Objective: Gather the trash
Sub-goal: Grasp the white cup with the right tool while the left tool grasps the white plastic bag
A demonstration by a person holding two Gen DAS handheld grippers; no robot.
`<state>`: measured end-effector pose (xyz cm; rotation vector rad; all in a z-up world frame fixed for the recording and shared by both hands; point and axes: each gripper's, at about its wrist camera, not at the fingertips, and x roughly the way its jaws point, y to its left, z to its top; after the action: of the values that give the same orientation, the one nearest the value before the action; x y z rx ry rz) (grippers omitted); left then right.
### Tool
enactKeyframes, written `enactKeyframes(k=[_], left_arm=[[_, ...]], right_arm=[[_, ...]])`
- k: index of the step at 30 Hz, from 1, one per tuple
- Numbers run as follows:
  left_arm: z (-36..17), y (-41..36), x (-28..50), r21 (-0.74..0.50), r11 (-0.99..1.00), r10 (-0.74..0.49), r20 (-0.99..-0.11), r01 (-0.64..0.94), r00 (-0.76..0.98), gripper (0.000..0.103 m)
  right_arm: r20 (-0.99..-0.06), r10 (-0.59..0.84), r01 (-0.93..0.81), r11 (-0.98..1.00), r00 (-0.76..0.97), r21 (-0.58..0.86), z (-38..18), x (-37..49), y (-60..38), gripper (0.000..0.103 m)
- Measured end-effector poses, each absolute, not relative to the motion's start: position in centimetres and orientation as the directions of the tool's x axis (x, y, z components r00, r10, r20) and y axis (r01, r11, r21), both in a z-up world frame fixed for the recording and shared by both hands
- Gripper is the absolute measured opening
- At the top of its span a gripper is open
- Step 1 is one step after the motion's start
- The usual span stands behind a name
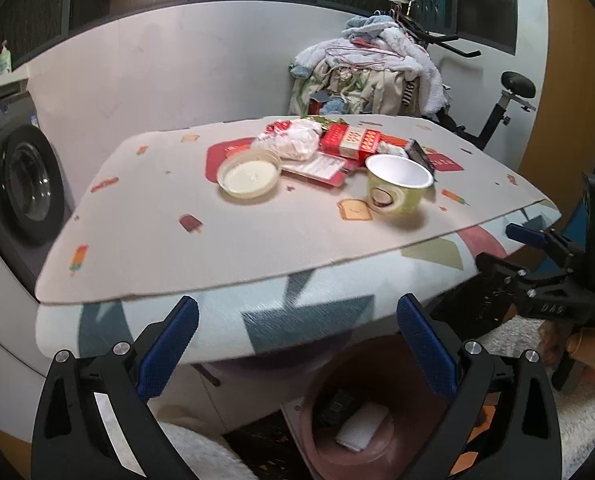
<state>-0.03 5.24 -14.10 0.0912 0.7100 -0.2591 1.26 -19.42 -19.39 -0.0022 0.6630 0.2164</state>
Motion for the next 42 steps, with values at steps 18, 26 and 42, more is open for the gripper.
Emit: enactKeyframes(k=[18,26,42], left_arm=[[-13.8,9.5,6.3,-0.121,0.983,-0.185,-0.663,0.140,0.725,0.097],[-13.5,9.6,9.0,-0.105,0.980,-0.197,-0.674,0.172,0.712,0.097],[-12.6,6.8,23.6,-0.350,0.905,-0.424,-0.692,0.242,0.584,0.086]], right_arm=[[-0.724,0.162,-0.209,0.978,0.671,0.024,-20.0,15.3,-16.1,0.097],[-0.725,0.211,-0.219,0.972,0.656,0.085,-19.8,17.1,-15.9,0.084],[-0.608,0.242,-0.188,0.970,0.756,0.152,-14.8,14.4,-20.8,0.078]])
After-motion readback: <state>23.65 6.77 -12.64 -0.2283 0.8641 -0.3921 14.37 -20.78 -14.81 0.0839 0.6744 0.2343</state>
